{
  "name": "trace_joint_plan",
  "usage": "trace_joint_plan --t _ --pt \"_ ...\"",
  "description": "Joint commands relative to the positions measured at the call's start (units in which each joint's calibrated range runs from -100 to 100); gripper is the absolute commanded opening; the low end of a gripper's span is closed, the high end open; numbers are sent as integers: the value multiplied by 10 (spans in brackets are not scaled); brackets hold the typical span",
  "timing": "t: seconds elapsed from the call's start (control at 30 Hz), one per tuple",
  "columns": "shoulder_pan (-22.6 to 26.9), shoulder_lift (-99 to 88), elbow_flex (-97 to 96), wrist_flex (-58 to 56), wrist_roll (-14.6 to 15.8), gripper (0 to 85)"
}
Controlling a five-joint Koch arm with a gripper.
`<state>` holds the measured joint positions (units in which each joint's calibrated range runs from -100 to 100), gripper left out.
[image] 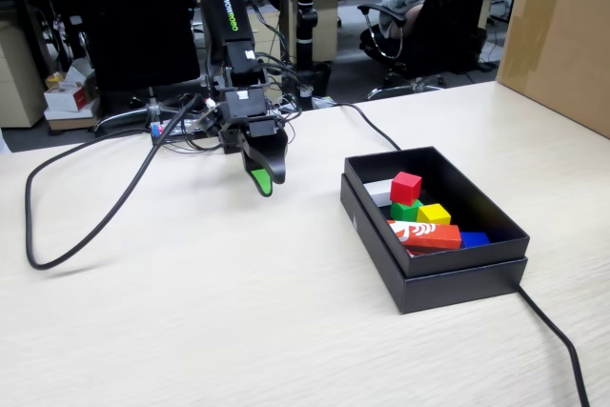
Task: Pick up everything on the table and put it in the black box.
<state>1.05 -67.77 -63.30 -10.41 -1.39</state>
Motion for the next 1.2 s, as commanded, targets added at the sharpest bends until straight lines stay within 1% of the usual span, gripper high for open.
trace_joint_plan --t 0.0,0.07,0.1,0.37,0.5,0.63,0.83,1.17 --pt "4 -58 -57 112 12 465" --pt "7 -72 -109 174 12 465" --pt "9 -78 -126 185 12 465" --pt "17 -140 -216 186 12 481" --pt "23 -164 -269 235 17 480" --pt "31 -179 -308 238 25 481" --pt "20 -185 -327 238 25 484" --pt "19 -193 -333 238 26 484"
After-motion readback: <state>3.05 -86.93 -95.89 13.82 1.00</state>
